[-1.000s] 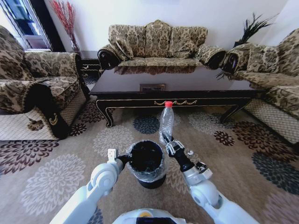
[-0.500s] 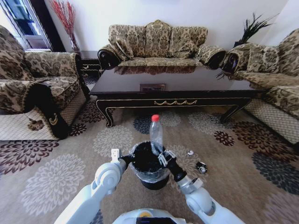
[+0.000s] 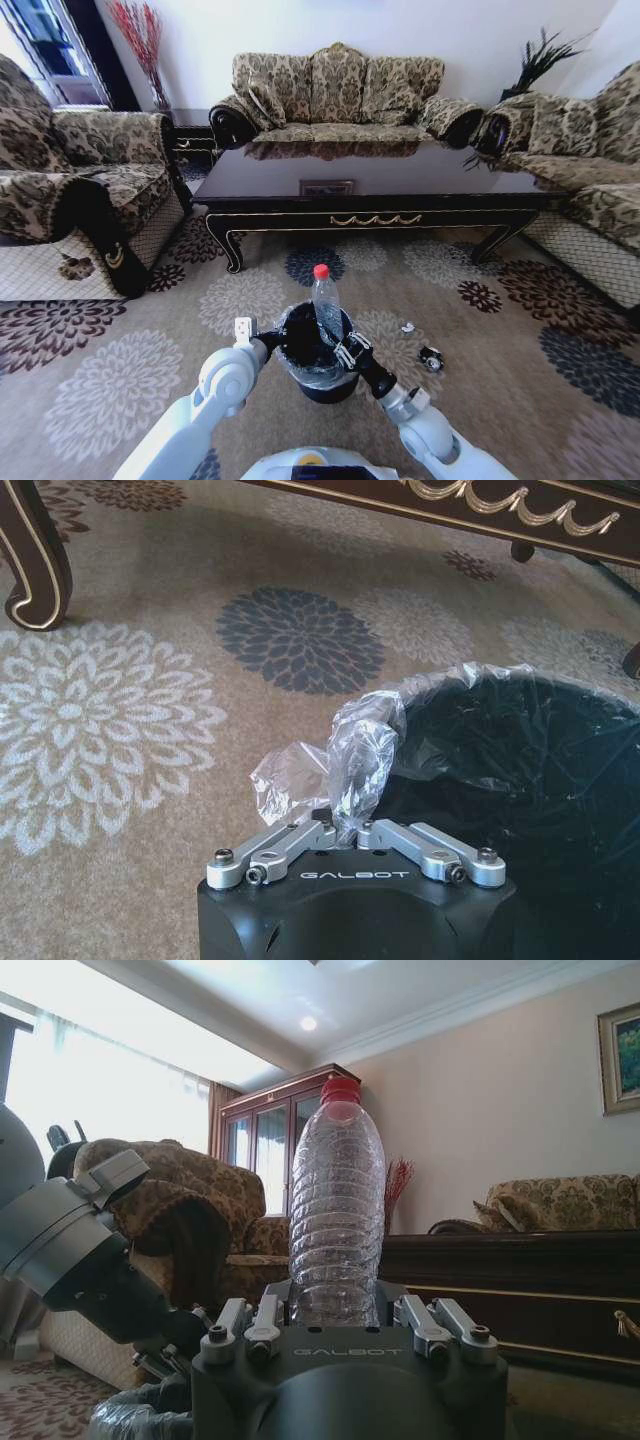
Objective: Move to the front of the table and pick up the trash from the floor, then place it into the trash bin.
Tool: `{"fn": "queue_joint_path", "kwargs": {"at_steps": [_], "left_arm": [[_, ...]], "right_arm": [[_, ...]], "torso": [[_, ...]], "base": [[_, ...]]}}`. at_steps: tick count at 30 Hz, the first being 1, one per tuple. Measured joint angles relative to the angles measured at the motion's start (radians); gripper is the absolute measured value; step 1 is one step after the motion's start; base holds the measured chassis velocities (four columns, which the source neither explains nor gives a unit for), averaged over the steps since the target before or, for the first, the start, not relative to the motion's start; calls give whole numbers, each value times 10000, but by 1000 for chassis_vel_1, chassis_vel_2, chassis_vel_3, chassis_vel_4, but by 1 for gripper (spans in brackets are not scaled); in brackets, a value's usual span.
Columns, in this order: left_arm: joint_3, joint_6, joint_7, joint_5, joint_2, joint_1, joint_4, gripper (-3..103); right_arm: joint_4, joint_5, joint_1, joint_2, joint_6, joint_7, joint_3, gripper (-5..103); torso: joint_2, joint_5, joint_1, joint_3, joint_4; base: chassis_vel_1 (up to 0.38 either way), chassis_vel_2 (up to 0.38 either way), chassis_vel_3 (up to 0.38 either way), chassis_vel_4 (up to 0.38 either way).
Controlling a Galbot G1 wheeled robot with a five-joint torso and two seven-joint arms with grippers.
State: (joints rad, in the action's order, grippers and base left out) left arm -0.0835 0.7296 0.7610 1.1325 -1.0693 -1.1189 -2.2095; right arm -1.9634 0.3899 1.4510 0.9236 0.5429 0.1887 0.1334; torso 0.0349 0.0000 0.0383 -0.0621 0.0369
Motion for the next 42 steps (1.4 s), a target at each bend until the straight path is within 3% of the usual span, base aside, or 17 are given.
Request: {"fn": "queue_joint_path", "kwargs": {"at_steps": [6,10,11,12,14,17,27,31,33,34,35,37,38,42], "left_arm": [[-59,0,0,1,33,-31,-49,4],[-93,1,0,1,46,-49,-76,4],[-126,1,0,0,60,-70,-100,4],[-152,0,0,0,72,-86,-125,4],[-226,1,0,-3,105,-142,-200,4],[-313,0,-2,-1,141,-219,-286,4],[-1289,-10,-17,157,628,-452,-552,4],[-1802,-47,-13,296,882,-540,-682,4],[-2035,-70,-7,340,975,-632,-776,4],[-2185,-79,1,378,1036,-702,-865,4],[-2185,-79,1,378,1036,-702,-865,4],[-2360,-89,12,428,1108,-804,-1016,4],[-2466,-99,27,451,1161,-885,-1134,4],[-2613,-107,69,474,1239,-1047,-1323,4]], "right_arm": [[-166,7,143,-5,8,75,141,66],[-230,-9,202,-3,16,92,189,71],[-285,-44,261,1,23,98,230,83],[-319,-64,299,2,25,98,261,83],[-437,-87,405,3,29,99,370,93],[-544,-81,498,16,36,99,535,99],[-1397,682,1129,114,-372,-214,1543,100],[-2035,817,1545,46,-1029,-1084,1948,100],[-2308,920,1711,30,-1528,-1868,2119,100],[-2444,1005,1776,29,-2049,-2660,2222,100],[-2444,1005,1776,29,-2049,-2660,2222,100],[-2533,1340,1774,39,-2912,-4036,2286,100],[-2539,1900,1704,52,-3518,-5087,2282,100],[-2345,2893,1490,117,-4295,-6568,2302,100]], "torso": [[0,0,0,0,0],[0,0,0,1,0],[0,0,-1,0,0],[0,0,0,0,0],[0,0,-1,0,0],[0,0,-1,0,0],[0,0,-1,0,0],[0,-2,0,1,1],[0,-1,0,1,0],[0,-1,-1,1,0],[0,-1,-1,1,0],[1,-3,-1,0,0],[1,0,-1,1,1],[0,0,0,0,0]], "base": [[0,0,0,0],[0,0,0,0],[0,0,0,0],[0,0,0,0],[0,0,0,0],[0,0,0,0],[0,0,0,0],[0,0,0,0],[0,0,0,0],[0,0,0,0],[0,0,0,0],[0,0,0,0],[0,0,0,0],[0,0,0,0]]}}
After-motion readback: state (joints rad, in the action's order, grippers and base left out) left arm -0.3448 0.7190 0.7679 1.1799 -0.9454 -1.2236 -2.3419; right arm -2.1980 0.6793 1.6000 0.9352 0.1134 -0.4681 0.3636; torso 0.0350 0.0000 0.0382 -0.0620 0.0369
